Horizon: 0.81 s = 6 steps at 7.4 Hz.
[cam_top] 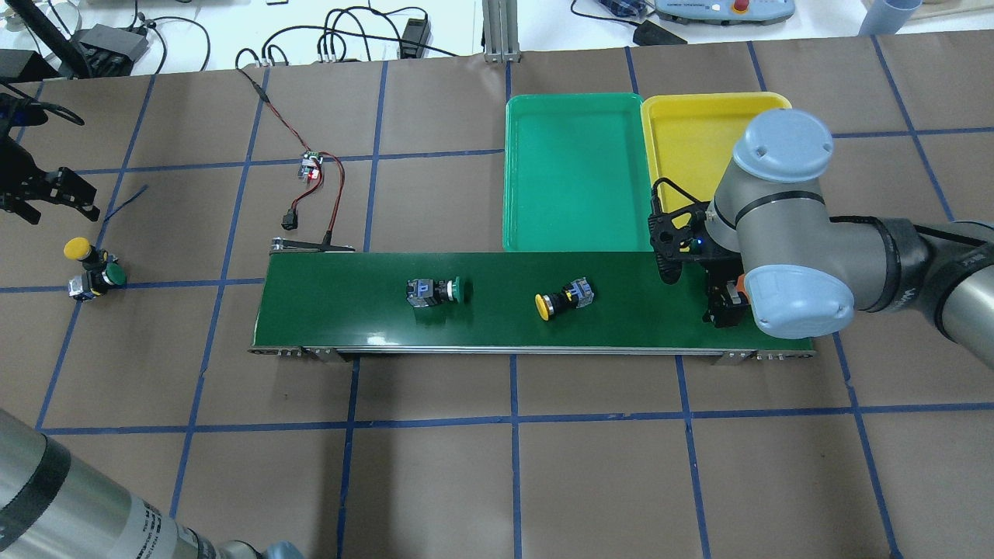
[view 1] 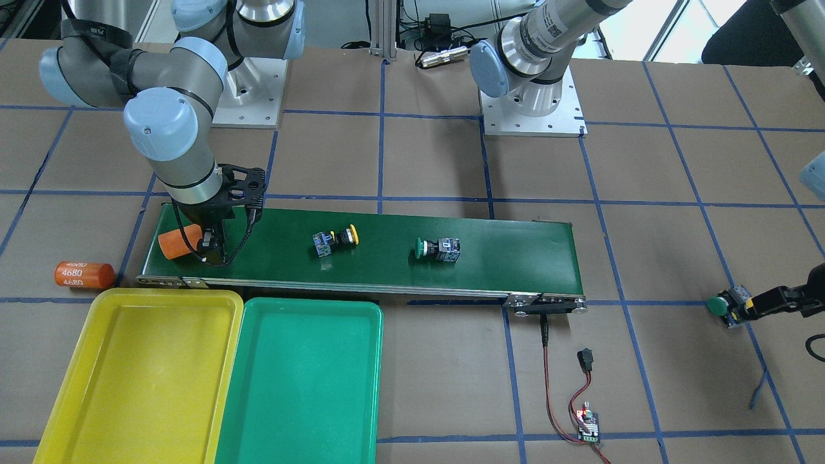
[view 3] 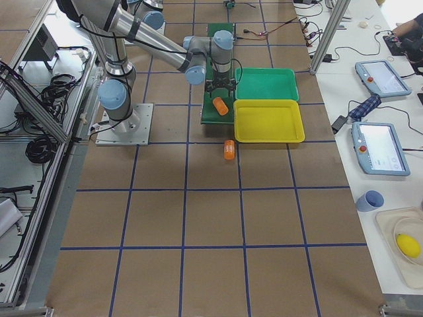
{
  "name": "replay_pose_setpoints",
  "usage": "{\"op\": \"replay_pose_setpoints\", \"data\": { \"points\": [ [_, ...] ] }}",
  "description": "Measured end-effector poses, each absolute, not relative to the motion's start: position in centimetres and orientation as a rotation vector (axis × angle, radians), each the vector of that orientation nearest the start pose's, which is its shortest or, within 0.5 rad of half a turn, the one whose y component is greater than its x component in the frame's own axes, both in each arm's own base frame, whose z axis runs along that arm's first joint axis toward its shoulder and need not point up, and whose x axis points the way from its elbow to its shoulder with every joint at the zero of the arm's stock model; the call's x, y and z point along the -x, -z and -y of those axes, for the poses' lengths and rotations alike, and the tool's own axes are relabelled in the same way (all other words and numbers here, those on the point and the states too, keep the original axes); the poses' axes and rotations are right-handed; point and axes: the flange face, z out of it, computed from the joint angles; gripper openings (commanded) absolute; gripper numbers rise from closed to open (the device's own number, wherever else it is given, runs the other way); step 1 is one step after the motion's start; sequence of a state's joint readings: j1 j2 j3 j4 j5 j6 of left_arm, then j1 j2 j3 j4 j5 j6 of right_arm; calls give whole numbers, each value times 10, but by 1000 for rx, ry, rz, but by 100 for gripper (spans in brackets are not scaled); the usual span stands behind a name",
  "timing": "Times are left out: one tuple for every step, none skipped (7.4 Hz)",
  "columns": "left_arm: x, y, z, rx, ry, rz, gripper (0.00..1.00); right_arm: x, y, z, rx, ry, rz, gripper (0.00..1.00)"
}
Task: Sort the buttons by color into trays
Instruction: 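Lower the left gripper onto a yellow-capped push button and grasp it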
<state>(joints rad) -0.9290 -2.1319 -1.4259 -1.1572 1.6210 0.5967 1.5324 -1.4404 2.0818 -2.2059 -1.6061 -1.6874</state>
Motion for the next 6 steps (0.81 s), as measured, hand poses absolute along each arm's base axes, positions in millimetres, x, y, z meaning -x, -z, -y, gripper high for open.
{"op": "replay_pose_setpoints", "data": {
  "points": [
    [-319, -249, 625, 89, -56, -3103, 100, -112, -249, 473, 2319, -49, -2144, 100],
    [-325, -237, 625, 99, -62, -3105, 100, -112, -249, 473, 2319, -49, -2144, 100],
    [-327, -228, 624, 104, -70, -3111, 100, -112, -249, 473, 2319, -49, -2144, 100],
    [-327, -222, 623, 107, -78, -3118, 100, -112, -249, 473, 2319, -49, -2144, 100],
    [-325, -217, 621, 106, -92, -3125, 86, -112, -249, 473, 2318, -49, -2144, 100],
    [-323, -213, 619, 104, -108, -3128, 71, -112, -249, 473, 2318, -48, -2143, 100]
  ]
}}
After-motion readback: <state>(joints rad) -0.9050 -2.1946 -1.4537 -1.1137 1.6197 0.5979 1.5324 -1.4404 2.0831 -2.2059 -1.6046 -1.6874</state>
